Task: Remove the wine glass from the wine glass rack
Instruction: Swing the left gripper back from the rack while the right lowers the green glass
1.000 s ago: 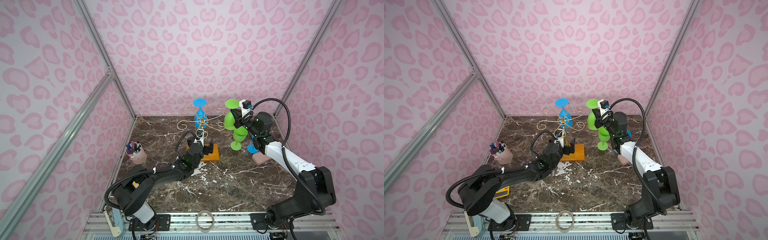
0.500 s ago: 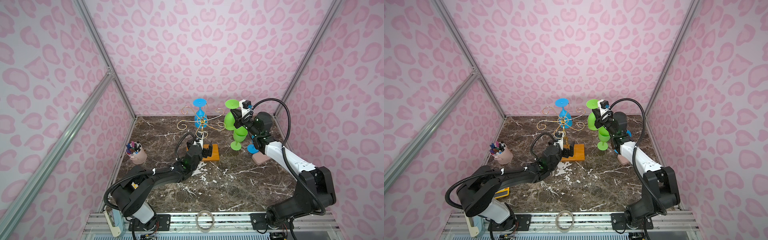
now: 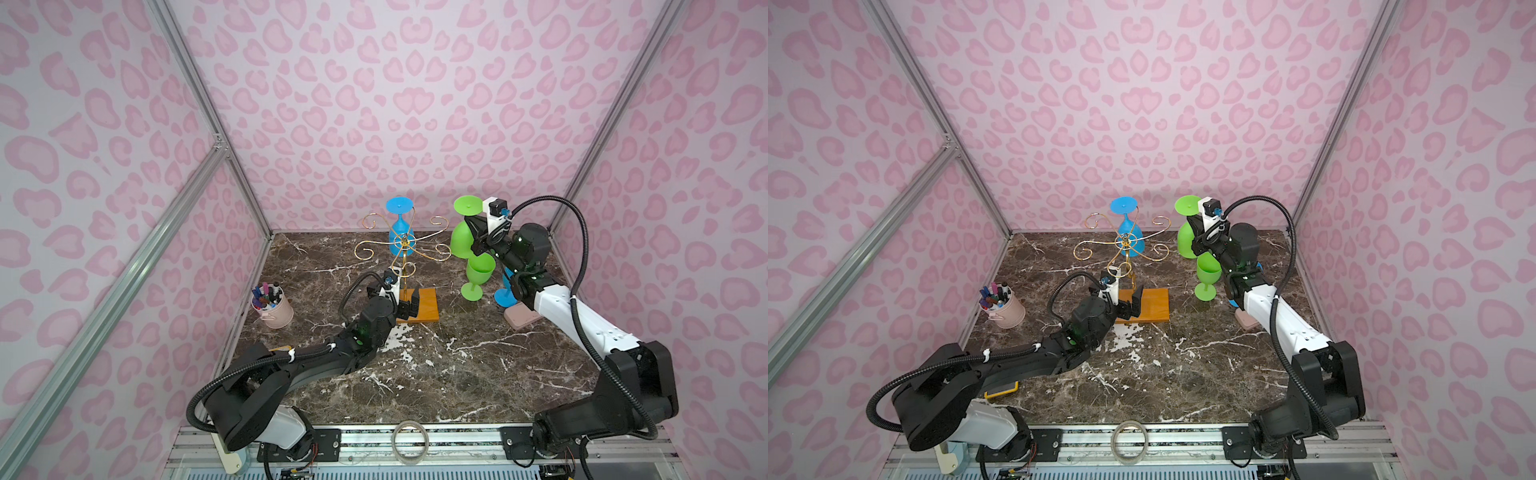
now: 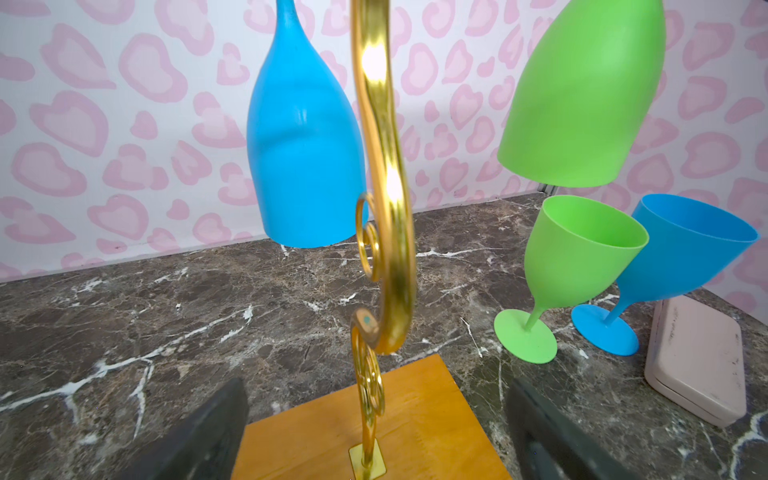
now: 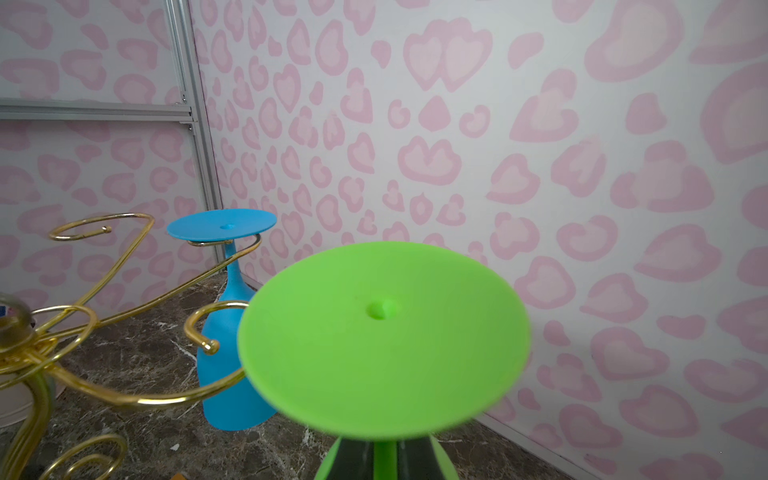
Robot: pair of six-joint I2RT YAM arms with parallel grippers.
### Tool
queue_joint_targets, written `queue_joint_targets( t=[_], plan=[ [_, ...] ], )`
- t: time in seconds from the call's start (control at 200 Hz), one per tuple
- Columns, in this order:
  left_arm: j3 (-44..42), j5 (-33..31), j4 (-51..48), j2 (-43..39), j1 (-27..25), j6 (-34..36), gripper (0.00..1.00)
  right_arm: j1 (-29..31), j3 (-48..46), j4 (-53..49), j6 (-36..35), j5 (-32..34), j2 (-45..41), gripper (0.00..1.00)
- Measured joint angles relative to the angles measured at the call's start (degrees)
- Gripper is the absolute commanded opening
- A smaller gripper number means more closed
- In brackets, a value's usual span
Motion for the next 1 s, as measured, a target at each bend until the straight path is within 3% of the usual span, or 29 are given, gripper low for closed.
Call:
queue_joint_targets(
  t=[0.565, 0.825, 1.001],
  plan=[
    [-8.50, 1.07, -3.23, -14.82, 0.00, 0.37, 0.99, 2.60, -4.63, -10.23, -5.79, 5.01, -13.55, 0.00],
    [-8.74, 6.84, -9.97, -32.24, 0.94, -1.38, 0.99, 10.01, -5.70, -17.57, -11.67, 8.04, -19.54, 0.00],
    [-6.45, 12.02, -12.87, -43.39, 4.35, -7.34, 0.99, 14.03, -7.74, -21.66, -12.94, 10.38, -24.94, 0.00]
  ],
)
